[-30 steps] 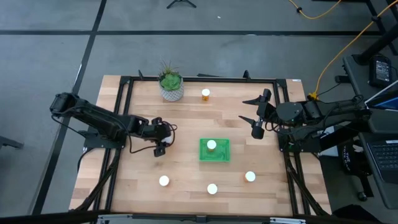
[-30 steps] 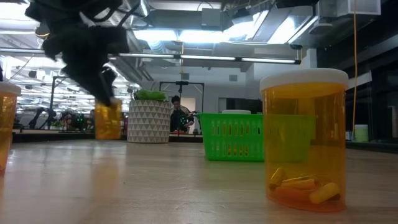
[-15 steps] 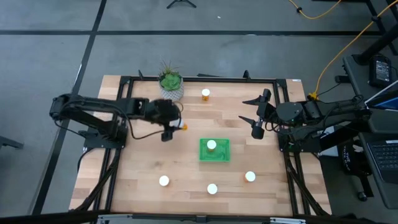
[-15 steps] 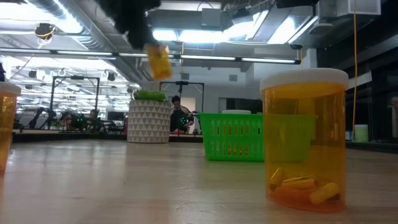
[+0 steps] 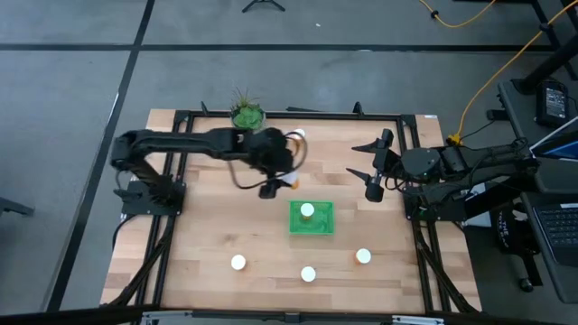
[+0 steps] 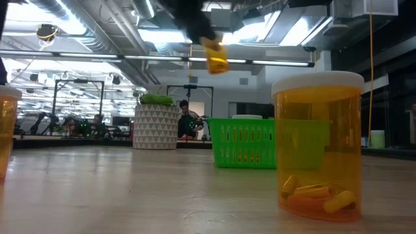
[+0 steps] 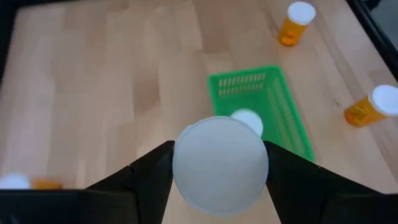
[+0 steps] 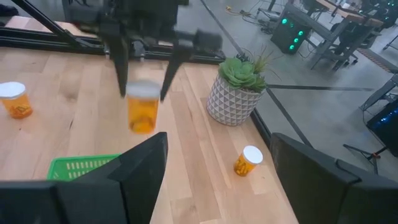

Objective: Pick and place pill bottles into a basket
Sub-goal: Put the orange pill bottle into the green bin

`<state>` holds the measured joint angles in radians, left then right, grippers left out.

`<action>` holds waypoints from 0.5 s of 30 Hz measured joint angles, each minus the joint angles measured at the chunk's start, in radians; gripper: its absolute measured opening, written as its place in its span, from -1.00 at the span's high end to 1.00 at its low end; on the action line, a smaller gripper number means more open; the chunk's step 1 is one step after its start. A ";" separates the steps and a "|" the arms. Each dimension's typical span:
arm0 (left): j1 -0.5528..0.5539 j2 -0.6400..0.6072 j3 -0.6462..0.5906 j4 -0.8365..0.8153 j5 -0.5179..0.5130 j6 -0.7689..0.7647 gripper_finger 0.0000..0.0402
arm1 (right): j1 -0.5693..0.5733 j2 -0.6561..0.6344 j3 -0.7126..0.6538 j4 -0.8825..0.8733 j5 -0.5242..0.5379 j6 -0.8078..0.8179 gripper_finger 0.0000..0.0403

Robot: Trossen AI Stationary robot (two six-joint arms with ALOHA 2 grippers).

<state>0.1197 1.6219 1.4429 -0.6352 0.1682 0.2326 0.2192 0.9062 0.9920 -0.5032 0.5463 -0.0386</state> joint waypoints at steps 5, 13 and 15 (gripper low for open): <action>-0.001 0.152 0.127 0.004 0.063 0.050 -0.15 | 0.000 0.000 0.000 0.001 0.027 -0.042 -0.42; -0.037 0.310 0.248 0.005 0.096 0.087 -0.14 | 0.000 -0.003 0.000 -0.102 0.040 -0.015 -0.42; -0.047 0.325 0.251 0.006 0.097 0.087 -0.14 | 0.000 -0.009 0.000 -0.144 0.040 0.010 -0.42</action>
<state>0.0730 1.9466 1.6939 -0.6293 0.2647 0.3195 0.2192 0.8977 0.9920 -0.6472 0.5866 -0.0289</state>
